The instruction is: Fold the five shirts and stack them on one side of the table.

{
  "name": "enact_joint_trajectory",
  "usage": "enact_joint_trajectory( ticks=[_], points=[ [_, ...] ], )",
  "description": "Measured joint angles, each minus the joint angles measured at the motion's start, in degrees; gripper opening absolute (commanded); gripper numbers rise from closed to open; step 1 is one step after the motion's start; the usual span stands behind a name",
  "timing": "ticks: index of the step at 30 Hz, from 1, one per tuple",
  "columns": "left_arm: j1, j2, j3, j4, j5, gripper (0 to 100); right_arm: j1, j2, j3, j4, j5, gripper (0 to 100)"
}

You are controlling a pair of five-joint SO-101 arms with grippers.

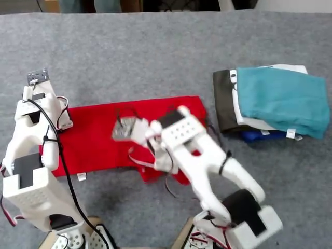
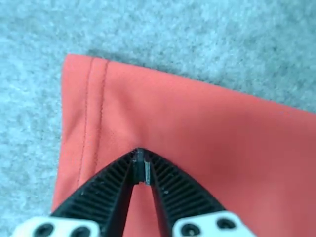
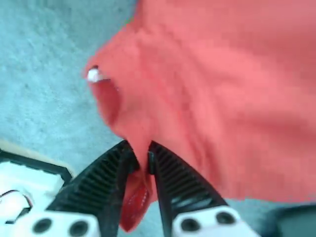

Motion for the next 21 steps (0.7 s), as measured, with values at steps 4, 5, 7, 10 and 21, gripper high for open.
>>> enact_joint_trajectory(
  ticks=[4,5,7,10,21],
  points=[
    [0.00,0.00,0.00,0.00,0.00,3,1.32,7.91,-13.54,5.89,3.43,1.3],
    [0.00,0.00,0.00,0.00,0.00,3,1.67,10.46,-16.70,7.38,4.66,1.3],
    [0.00,0.00,0.00,0.00,0.00,3,2.46,15.56,-23.21,9.85,6.51,1.4],
    [0.00,0.00,0.00,0.00,0.00,3,3.69,23.30,-32.88,13.19,7.82,1.5],
    [0.00,0.00,0.00,0.00,0.00,3,4.75,38.77,-51.52,18.29,14.15,19.6]
  ],
)
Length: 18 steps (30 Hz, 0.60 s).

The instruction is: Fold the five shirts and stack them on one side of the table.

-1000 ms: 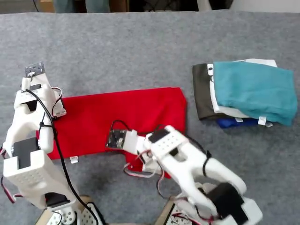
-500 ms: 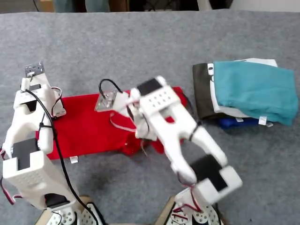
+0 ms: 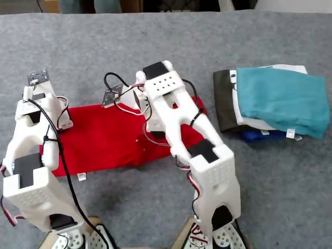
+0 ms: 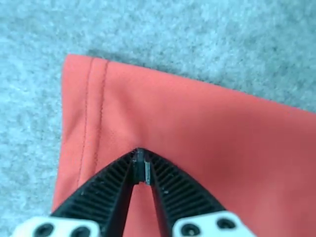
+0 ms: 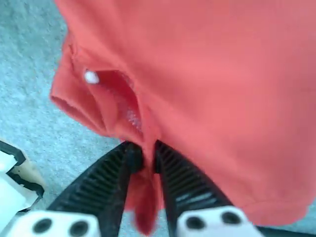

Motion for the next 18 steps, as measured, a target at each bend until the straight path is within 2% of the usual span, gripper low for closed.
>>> enact_joint_trajectory(
  ticks=[3,8,10,13,16,18],
  points=[
    [0.00,0.00,0.00,0.00,0.00,3,0.00,0.18,-2.11,0.00,0.00,27.9],
    [0.00,0.00,0.00,0.00,0.00,3,0.44,0.18,-8.44,0.00,-4.13,29.2],
    [0.00,0.00,0.00,0.00,0.00,3,1.49,0.18,-11.43,0.26,-6.68,24.7],
    [0.00,0.00,0.00,0.00,0.00,3,2.99,-0.26,-13.01,0.62,-11.78,1.4],
    [0.00,0.00,0.00,0.00,0.00,3,3.43,-4.31,-9.93,0.62,-16.26,7.0],
    [0.00,0.00,0.00,0.00,0.00,3,3.34,-8.62,-5.10,0.62,-18.73,3.6]
  ],
)
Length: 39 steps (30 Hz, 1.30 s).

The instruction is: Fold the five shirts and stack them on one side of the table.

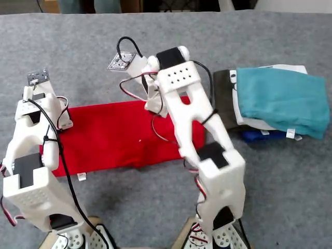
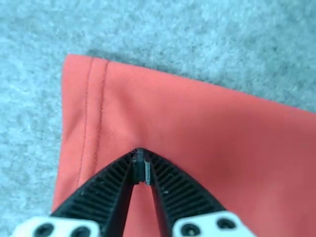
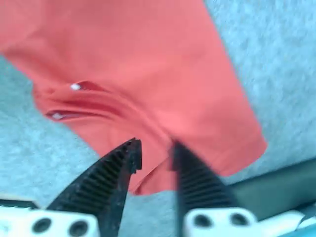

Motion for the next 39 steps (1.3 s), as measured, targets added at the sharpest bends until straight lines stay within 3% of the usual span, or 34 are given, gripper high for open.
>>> enact_joint_trajectory(
  ticks=[6,11,14,22,29,35,39],
  points=[
    [-0.09,0.00,-2.11,2.37,0.00,3,-0.09,-12.48,23.47,-2.46,-1.93,2.1],
    [-2.46,-1.67,-10.99,16.09,0.00,3,-2.02,-14.77,39.30,-14.95,-5.89,2.1],
    [-5.27,-3.43,-17.41,22.33,-2.29,3,-5.01,-14.33,41.93,-20.48,-8.62,2.1],
    [-15.74,-4.04,-22.59,28.40,-16.09,3,-6.77,-2.99,39.91,-30.68,-14.07,2.1],
    [-19.60,-4.04,-20.84,26.73,-33.85,3,-5.63,-0.26,30.24,-22.51,-14.68,2.1],
    [-19.60,-4.04,-18.81,26.55,-35.52,3,-5.80,-0.26,16.44,-5.27,-14.59,2.1],
    [-17.58,-4.13,-18.11,26.55,-35.52,6,-5.36,0.18,8.35,-1.23,-14.59,2.1]
  ],
)
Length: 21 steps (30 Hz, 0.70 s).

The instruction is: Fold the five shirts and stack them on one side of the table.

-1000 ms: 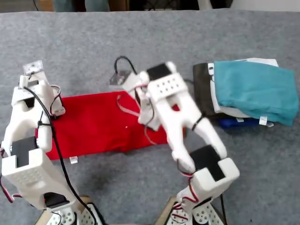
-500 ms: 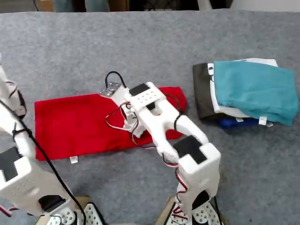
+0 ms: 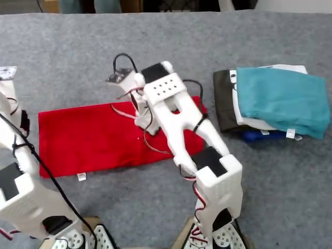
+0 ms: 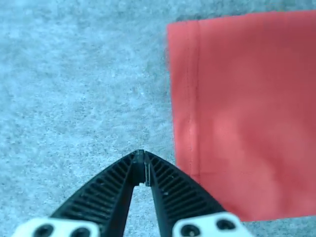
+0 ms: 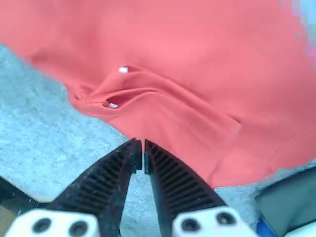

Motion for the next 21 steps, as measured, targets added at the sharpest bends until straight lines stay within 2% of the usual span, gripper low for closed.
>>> enact_joint_trajectory(
  ticks=[4,7,18,21],
  points=[
    [0.00,1.32,0.00,0.00,0.00,19,0.00,0.26,-0.62,0.35,0.00,2.1],
    [0.00,4.75,0.00,0.00,0.00,25,0.00,0.26,1.05,0.35,0.00,2.1],
    [0.79,18.99,-5.71,3.52,5.80,25,0.00,0.26,6.86,-1.05,0.00,2.2],
    [0.88,23.91,-12.04,8.26,7.82,18,0.00,0.26,6.86,-1.05,0.00,2.2]
  ],
)
